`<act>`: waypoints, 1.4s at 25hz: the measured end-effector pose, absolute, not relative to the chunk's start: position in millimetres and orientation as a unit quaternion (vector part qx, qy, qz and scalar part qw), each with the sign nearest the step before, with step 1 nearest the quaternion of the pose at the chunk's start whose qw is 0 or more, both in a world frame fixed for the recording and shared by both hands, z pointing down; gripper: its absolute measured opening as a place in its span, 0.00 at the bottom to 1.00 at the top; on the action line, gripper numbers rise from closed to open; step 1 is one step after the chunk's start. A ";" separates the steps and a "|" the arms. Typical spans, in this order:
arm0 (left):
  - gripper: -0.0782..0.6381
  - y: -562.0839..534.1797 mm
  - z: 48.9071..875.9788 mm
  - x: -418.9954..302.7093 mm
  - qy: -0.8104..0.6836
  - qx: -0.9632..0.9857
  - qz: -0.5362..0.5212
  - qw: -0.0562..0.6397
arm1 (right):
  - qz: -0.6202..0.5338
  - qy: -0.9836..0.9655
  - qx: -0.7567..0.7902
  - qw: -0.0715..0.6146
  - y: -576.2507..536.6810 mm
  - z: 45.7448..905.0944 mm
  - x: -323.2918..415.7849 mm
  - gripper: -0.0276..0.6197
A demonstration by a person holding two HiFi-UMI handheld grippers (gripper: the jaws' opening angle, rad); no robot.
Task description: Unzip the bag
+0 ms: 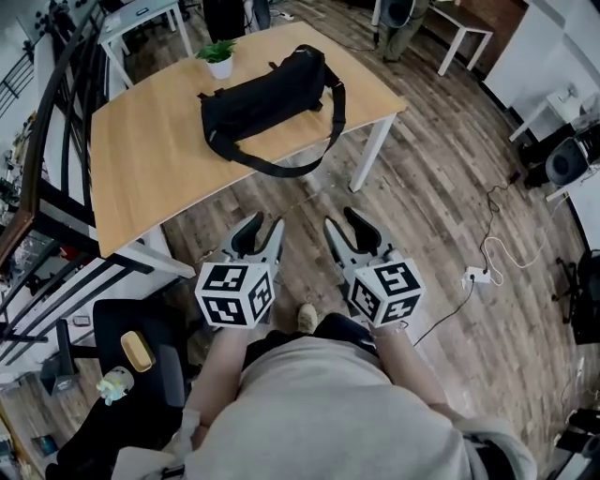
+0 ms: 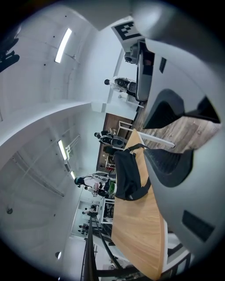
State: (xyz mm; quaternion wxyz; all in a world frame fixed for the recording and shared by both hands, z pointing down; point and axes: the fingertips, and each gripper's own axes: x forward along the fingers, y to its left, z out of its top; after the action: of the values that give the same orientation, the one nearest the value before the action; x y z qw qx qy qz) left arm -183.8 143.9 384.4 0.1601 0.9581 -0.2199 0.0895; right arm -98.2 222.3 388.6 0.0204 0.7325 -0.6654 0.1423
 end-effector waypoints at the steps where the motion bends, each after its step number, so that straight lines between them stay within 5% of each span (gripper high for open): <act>1: 0.33 139.6 385.3 -174.6 -0.221 0.958 0.090 0.161 | 0.144 -0.667 0.731 0.021 218.1 390.3 -90.6 0.28; 19: 0.33 99.9 404.2 -87.9 -0.203 0.954 0.120 0.182 | 0.187 -0.660 0.728 0.003 181.7 416.3 -14.3 0.28; 35: 0.33 -38.7 386.0 25.1 -0.171 0.967 0.100 0.158 | 0.186 -0.660 0.728 0.011 35.0 409.5 77.7 0.29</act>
State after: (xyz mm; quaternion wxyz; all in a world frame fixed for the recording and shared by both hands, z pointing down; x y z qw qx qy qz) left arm 25.1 -38.7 386.0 0.1583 0.9672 -0.1714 0.1004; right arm 77.7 35.0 409.5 0.0113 0.7280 -0.6598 0.1859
